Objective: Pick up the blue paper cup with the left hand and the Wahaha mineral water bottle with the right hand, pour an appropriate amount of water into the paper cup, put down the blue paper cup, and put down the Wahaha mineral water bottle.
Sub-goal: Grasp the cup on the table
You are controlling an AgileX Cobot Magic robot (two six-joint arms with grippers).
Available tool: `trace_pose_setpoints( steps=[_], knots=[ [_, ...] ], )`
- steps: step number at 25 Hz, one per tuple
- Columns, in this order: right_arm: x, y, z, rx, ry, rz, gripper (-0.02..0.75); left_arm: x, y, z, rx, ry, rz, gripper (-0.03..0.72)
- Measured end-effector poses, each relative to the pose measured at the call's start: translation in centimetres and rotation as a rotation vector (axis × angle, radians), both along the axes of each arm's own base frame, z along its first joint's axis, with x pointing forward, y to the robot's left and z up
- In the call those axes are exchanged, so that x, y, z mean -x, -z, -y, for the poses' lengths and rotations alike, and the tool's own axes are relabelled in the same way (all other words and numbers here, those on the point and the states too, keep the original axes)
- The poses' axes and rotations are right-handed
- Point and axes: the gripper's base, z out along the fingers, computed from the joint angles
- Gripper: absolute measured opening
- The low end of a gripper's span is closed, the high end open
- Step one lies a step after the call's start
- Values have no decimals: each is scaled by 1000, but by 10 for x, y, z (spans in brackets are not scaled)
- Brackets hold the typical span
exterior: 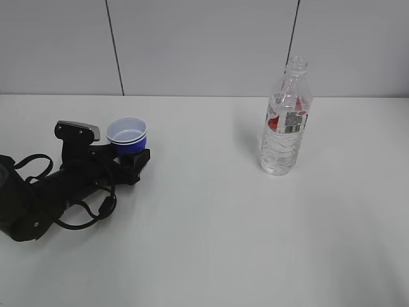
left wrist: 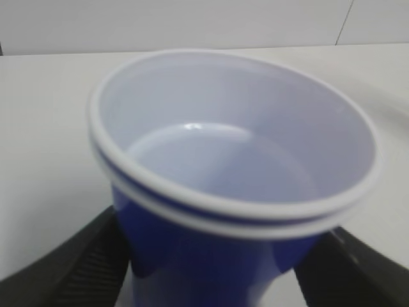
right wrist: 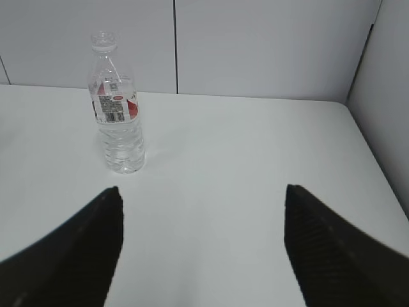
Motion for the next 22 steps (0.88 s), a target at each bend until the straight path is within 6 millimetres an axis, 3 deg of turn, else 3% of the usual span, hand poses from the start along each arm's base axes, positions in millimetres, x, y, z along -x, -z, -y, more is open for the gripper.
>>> trace_pose_setpoints(
  steps=[22],
  knots=[
    [0,0,0,0,0,0,587,-11,-3,3,12,-2,32,588]
  ],
)
